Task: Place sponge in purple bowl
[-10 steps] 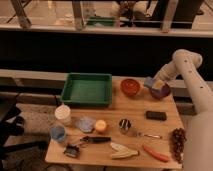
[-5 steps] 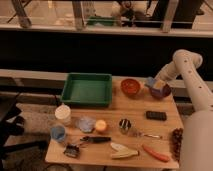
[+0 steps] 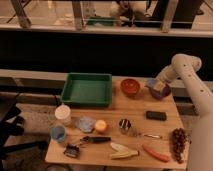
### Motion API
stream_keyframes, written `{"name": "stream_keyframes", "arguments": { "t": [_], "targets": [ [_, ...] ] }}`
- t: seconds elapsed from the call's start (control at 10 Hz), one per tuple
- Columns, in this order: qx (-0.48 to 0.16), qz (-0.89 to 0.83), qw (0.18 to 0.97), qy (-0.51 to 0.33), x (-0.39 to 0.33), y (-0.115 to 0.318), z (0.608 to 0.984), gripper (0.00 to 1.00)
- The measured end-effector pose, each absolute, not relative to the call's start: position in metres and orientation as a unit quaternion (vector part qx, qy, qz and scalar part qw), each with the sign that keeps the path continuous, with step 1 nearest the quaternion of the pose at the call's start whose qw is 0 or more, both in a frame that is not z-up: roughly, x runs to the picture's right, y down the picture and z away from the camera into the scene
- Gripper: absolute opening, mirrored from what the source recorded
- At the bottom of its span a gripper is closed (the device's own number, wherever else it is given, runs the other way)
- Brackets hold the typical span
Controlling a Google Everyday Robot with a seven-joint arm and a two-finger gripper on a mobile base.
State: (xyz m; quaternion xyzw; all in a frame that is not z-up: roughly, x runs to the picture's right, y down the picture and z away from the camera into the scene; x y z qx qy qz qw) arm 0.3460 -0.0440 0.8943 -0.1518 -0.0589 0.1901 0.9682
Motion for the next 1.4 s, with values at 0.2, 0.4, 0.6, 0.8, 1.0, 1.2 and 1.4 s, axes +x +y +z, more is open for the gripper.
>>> {"name": "stream_keyframes", "arguments": {
  "t": [0.2, 0.4, 0.6, 0.8, 1.0, 1.2, 1.4],
  "targets": [
    [-0.144, 0.191, 0.97, -0.053, 0.35, -0.043, 0.898, 0.0],
    [-0.135, 0.19, 0.971, -0.045, 0.354, -0.044, 0.902, 0.0],
    [-0.126, 0.188, 0.974, -0.033, 0.36, -0.044, 0.908, 0.0],
    [-0.116, 0.187, 0.975, -0.017, 0.373, -0.043, 0.914, 0.0],
    [-0.108, 0.19, 0.976, -0.006, 0.385, -0.045, 0.918, 0.0],
    [-0.104, 0.192, 0.976, -0.001, 0.39, -0.045, 0.921, 0.0],
    [-0.101, 0.194, 0.976, 0.0, 0.39, -0.048, 0.927, 0.0]
  ]
}}
